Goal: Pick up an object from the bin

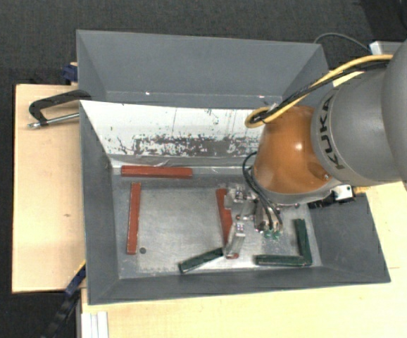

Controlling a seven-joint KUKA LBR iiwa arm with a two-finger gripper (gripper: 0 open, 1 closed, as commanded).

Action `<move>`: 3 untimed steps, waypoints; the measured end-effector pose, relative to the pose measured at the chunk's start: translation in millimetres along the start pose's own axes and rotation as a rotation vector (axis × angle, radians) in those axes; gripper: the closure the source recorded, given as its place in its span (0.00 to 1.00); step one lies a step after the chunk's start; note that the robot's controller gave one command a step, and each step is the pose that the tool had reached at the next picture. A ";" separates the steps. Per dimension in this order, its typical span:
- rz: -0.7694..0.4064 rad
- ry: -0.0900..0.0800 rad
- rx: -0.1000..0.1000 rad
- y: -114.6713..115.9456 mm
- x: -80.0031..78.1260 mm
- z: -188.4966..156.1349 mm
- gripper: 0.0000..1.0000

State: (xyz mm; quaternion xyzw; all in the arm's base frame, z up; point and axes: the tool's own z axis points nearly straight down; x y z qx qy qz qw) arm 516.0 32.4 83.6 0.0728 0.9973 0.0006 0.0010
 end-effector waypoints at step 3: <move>-0.047 -0.002 -0.001 90.9 36.6 13.2 1.00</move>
Offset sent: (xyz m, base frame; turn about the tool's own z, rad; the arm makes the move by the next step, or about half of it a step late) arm -0.0237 0.0939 -0.0136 -0.0447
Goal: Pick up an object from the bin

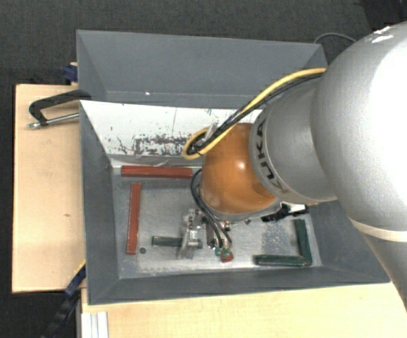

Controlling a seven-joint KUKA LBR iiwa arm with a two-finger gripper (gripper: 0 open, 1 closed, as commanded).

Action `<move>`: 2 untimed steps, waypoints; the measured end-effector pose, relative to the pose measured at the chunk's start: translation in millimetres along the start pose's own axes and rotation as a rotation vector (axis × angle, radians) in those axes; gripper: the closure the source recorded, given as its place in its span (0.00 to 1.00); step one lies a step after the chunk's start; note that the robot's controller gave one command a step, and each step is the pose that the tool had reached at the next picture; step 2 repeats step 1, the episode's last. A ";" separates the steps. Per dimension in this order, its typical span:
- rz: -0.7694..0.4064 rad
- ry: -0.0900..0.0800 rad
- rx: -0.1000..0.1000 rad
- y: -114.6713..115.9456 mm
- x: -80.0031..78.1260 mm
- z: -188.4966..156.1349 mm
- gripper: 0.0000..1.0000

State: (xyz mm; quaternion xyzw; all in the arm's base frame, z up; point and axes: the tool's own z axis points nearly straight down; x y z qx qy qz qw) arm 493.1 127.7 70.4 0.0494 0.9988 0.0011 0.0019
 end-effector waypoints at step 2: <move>0.001 -0.002 0.000 -13.0 -15.9 -156.9 1.00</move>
Offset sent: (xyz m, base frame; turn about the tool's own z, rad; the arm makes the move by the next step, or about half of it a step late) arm 0.0000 0.0000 0.0000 0.0000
